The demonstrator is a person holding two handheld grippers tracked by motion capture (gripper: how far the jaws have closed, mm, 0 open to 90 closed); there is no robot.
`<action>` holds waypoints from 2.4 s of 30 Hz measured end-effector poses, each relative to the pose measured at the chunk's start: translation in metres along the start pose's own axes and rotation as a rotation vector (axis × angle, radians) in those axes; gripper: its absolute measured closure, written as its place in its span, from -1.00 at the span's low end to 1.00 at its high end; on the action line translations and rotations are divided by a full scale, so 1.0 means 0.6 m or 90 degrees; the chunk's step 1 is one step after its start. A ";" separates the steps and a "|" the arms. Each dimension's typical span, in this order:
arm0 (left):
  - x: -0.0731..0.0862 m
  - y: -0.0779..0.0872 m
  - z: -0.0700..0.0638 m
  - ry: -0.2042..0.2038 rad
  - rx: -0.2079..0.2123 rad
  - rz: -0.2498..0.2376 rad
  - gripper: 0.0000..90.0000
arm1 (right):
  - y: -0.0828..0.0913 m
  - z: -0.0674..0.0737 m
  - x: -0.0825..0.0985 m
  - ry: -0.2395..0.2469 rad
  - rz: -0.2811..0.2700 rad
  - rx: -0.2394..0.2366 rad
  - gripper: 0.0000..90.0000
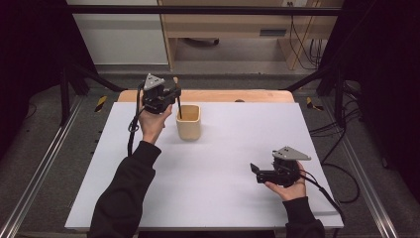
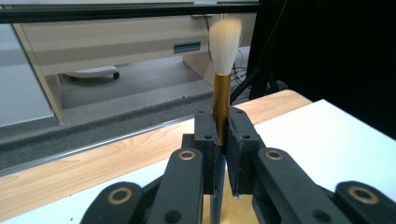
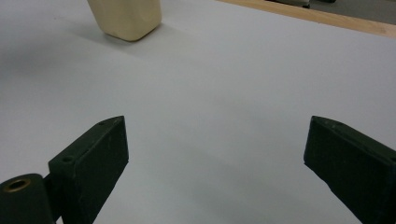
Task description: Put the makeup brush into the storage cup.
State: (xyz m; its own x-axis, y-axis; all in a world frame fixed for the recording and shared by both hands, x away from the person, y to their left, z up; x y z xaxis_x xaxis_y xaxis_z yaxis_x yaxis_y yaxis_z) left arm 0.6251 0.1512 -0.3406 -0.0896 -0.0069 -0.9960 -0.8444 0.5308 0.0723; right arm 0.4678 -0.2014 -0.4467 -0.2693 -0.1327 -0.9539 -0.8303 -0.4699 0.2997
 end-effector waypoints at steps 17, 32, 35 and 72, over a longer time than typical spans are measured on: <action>0.046 -0.006 0.004 0.006 0.002 0.025 0.85 | 0.000 0.002 0.000 -0.002 0.002 -0.002 -0.85; 0.094 -0.006 -0.003 0.006 0.007 0.050 0.85 | -0.002 0.004 0.002 -0.002 0.004 -0.003 -0.85; 0.100 -0.004 -0.004 0.004 0.008 0.051 0.85 | -0.002 0.004 0.003 0.000 0.005 -0.003 -0.85; 0.112 0.088 -0.019 0.007 0.011 0.083 0.07 | 0.004 0.001 -0.004 -0.005 -0.008 0.001 -0.85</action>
State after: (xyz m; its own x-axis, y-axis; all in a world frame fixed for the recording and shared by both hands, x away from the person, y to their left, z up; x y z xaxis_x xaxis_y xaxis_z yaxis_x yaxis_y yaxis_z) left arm 0.5688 0.1690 -0.4029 -0.2035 0.0539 -0.9776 -0.8162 0.5422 0.1998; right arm 0.4659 -0.2017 -0.4433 -0.2632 -0.1204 -0.9572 -0.8341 -0.4702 0.2885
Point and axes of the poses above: each handheld gripper's, and its own axes: y roughly backward along the jaws, x roughly out of its underside, z roughly to its left, the point moved 3 cm from there along -y, roughly forward along the jaws, and after that the axes turned 14 degrees about -z, right-handed, at the moved point
